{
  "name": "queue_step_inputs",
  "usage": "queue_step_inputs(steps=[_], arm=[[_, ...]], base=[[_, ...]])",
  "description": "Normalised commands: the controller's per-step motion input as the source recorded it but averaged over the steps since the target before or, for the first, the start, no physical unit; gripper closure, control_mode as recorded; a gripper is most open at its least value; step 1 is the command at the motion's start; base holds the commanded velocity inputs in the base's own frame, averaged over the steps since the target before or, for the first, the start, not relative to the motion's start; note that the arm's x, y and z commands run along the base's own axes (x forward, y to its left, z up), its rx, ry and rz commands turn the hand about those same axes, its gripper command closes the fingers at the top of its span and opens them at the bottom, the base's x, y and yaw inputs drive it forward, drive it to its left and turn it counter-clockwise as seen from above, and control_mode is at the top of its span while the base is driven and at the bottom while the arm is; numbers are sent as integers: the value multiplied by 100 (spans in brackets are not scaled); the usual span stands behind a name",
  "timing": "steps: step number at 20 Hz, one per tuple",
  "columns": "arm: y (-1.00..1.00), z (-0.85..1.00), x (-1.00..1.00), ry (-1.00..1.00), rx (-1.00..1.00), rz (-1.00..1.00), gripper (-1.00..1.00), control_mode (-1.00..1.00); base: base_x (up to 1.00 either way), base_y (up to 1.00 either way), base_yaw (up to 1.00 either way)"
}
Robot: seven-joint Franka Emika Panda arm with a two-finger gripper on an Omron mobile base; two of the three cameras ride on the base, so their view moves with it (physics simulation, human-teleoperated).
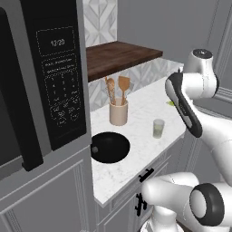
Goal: Grab a lemon wedge from the fridge and one ice cube from the ice bowl, and put them in the glass of lemonade.
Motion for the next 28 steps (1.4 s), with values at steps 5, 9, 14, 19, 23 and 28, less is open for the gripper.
queue_step_inputs(steps=[5, 9, 14, 19, 23, 28], arm=[[-41, -25, 0, 8, -45, 61, 100, -100], [-24, -35, 0, 1, -44, 59, 100, -100], [7, -28, 2, -1, -43, 38, 100, -100], [21, -17, 24, -3, -28, 19, 100, -100], [5, -1, 36, 0, -4, 1, 100, -100], [0, -11, 45, 1, -1, 0, 100, -100]], base=[[0, 0, 0], [0, 0, 0], [0, 0, 0], [0, 0, 0], [0, 0, 0], [0, 0, 0]])
